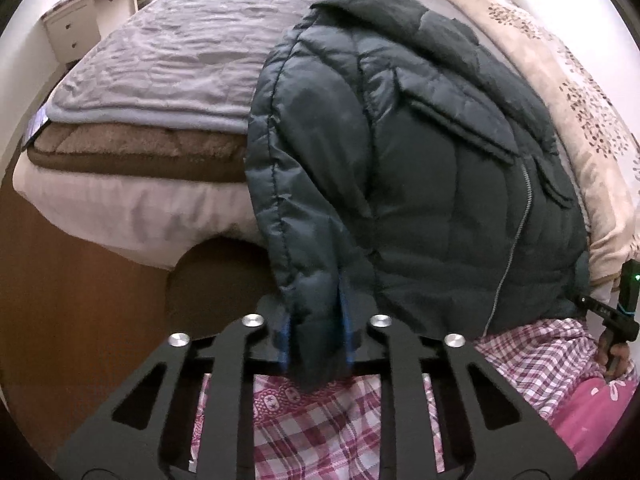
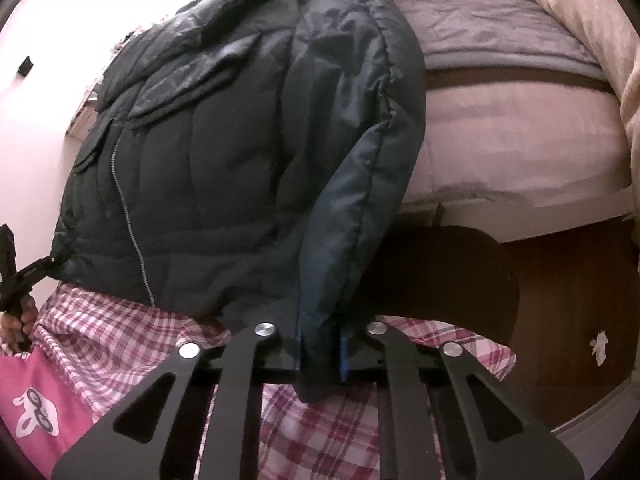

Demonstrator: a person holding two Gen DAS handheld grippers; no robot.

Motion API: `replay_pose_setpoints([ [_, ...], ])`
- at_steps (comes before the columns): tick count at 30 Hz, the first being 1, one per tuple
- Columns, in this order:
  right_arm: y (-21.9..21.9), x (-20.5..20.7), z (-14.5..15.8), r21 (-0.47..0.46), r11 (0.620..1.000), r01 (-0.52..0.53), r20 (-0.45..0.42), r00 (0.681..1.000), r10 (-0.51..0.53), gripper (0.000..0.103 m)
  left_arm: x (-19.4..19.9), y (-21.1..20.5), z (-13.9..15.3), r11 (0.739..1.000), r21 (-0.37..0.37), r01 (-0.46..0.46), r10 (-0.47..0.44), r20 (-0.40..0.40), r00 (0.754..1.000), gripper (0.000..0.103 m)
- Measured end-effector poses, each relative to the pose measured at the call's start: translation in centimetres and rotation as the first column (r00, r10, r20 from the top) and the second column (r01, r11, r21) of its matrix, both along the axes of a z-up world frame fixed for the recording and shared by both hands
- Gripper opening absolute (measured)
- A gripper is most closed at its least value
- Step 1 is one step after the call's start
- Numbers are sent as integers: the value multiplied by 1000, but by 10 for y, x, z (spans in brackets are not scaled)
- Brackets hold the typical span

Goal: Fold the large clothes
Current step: 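Lift the hem with both tools and fold it over toward the collar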

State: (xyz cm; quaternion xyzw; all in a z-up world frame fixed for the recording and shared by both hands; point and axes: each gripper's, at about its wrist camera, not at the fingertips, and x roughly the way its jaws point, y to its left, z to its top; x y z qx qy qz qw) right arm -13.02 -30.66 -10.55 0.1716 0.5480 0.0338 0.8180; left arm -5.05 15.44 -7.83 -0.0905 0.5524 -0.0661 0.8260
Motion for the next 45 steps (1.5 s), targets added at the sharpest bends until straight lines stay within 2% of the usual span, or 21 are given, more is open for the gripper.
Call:
replay_pose_setpoints([
  [4, -7, -3, 16, 85, 996, 25, 58, 998, -30, 10, -3, 2, 17, 999, -33, 12, -10, 52, 999, 11],
  [8, -13, -3, 44, 147, 989, 20, 137, 990, -40, 10, -5, 8, 49, 995, -95, 6, 7, 131, 991, 10],
  [12, -21, -6, 80, 218, 976, 11, 247, 967, -66, 10, -9, 14, 90, 990, -141, 21, 13, 235, 972, 10],
  [17, -29, -12, 107, 269, 963, 20, 313, 944, -107, 10, -19, 21, 131, 984, -173, 40, 19, 327, 945, 10],
  [22, -41, -28, 127, 325, 945, 29, 353, 923, -150, 10, -37, 30, 148, 974, -214, 70, 13, 365, 931, 10],
  [28, -46, -52, 142, 341, 940, 13, 366, 919, -145, 10, -68, 49, 161, 941, -316, 123, 17, 406, 914, 10],
  [31, -48, -65, 155, 371, 929, -7, 392, 907, -150, 10, -74, 55, 168, 931, -340, 131, 29, 428, 903, 10],
  [34, -49, -67, 166, 373, 927, -21, 418, 896, -148, 10, -66, 61, 172, 918, -380, 114, 66, 429, 901, 10],
  [38, -57, -45, 175, 427, 904, -30, 432, 885, -175, 10, -43, 63, 178, 905, -413, 97, 96, 422, 901, 10],
  [42, -71, -7, 190, 469, 883, -25, 426, 882, -201, 10, -11, 56, 195, 915, -391, 100, 89, 437, 895, 10],
  [45, -76, 20, 208, 467, 884, -24, 435, 876, -206, 10, 19, 51, 208, 918, -384, 101, 90, 449, 889, 11],
])
